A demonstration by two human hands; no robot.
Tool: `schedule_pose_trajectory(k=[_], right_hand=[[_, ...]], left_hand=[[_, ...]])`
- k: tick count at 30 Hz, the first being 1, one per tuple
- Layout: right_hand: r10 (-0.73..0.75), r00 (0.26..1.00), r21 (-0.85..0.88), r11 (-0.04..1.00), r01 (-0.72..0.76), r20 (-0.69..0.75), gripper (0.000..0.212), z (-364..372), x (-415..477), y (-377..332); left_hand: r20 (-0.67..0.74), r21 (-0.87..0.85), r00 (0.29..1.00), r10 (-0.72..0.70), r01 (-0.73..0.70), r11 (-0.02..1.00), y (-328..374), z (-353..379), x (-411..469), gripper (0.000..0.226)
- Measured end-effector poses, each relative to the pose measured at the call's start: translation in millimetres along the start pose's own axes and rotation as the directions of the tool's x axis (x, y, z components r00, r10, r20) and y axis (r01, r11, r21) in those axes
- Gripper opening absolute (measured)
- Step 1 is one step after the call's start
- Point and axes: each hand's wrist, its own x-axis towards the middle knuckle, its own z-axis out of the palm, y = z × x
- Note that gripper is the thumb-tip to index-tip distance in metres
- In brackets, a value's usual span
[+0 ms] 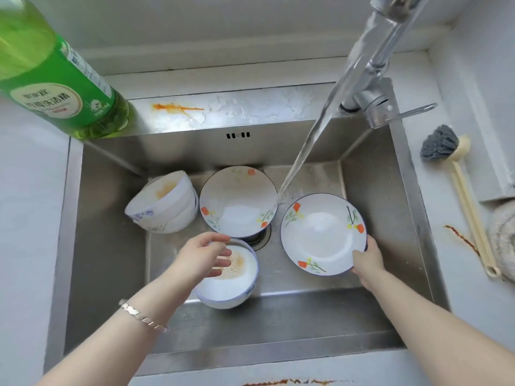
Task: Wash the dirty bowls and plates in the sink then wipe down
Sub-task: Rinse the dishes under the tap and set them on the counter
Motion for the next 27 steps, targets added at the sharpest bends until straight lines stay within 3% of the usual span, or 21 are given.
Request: schedule_pose_trajectory(k=[3, 7, 12, 14, 17, 20, 22, 25, 27], right_hand=[[-0.001, 0.999, -0.086, 0.996, -0.002, -0.037, 0.050, 1.8, 3.3, 3.4], [-0.057, 0.998, -0.286, 0.957, 0.054, -0.001, 0.062, 5.5, -9.9, -6.0], [-0.258, 0.951, -0.441, 0.843, 0.308, 0.171, 0.044, 25.4, -28.9, -20.5], [-0.234, 0.942, -0.391, 0.865, 0.314, 0.240, 0.033, 48.8, -34.1, -31.0], [-0.037, 0.943, -0.219, 0.969, 0.114, 0.330, 0.022, 95.9, -46.6, -48.1], [0.070, 0.938, -0.179, 0.984, -0.008, 0.340, 0.022, 139.6, -57.7, -61.6], [0.144, 0.936, -0.049, 0.990, -0.136, 0.321, 0.019, 158.6, -59.9, -64.4], [0.189, 0.944, 0.234, 0.938, -0.255, 0.272, 0.036, 173.5, -56.9, -65.6], [0.141, 0.961, 0.256, 0.945, -0.202, 0.238, 0.043, 174.7, -58.5, -66.8]], left_hand=[[0.009, -0.019, 1.000, 0.005, -0.004, 1.000, 0.8, -3.9, -1.1, 0.018], [0.014, -0.051, 1.000, 0.014, -0.013, 0.999, -1.5, -10.5, -0.6, 0.019], [0.017, -0.036, 1.000, -0.019, 0.019, 0.999, -12.4, -25.7, -1.6, 0.017], [0.004, -0.033, 1.000, -0.028, 0.029, 0.999, -16.9, -33.2, 0.4, 0.017], [-0.009, -0.027, 0.999, -0.038, 0.037, 0.999, -20.9, -43.3, 3.6, 0.016], [-0.024, -0.044, 0.999, -0.034, 0.033, 0.998, -22.7, -50.8, 7.5, 0.016], [-0.020, -0.050, 0.999, -0.033, 0.032, 0.998, -23.5, -54.5, 9.0, 0.017], [-0.011, -0.054, 1.000, -0.018, 0.017, 0.998, -25.3, -60.0, 11.2, 0.019], [-0.005, -0.059, 1.000, -0.006, 0.006, 0.998, -26.1, -63.9, 12.3, 0.021]])
